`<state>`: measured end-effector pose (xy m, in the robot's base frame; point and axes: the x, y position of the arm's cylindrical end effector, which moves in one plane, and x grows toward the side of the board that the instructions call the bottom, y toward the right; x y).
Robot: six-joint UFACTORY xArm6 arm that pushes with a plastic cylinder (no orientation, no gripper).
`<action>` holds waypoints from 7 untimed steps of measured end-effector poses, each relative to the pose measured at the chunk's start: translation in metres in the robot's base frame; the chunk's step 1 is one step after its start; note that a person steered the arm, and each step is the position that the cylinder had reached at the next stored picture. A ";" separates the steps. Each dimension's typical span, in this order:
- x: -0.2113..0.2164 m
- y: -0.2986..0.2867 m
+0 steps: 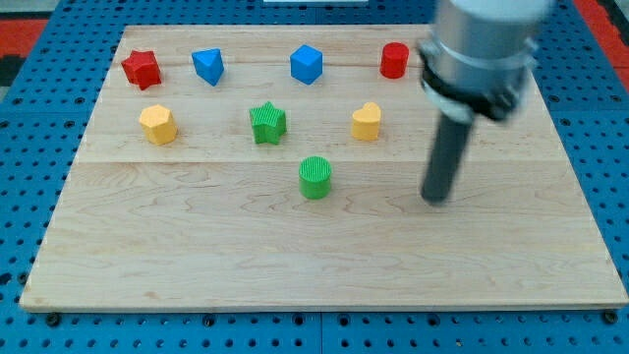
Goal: Move the green circle towards the center right
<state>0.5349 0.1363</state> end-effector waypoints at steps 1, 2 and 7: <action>0.027 -0.098; -0.009 -0.188; -0.067 0.004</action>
<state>0.4684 0.1403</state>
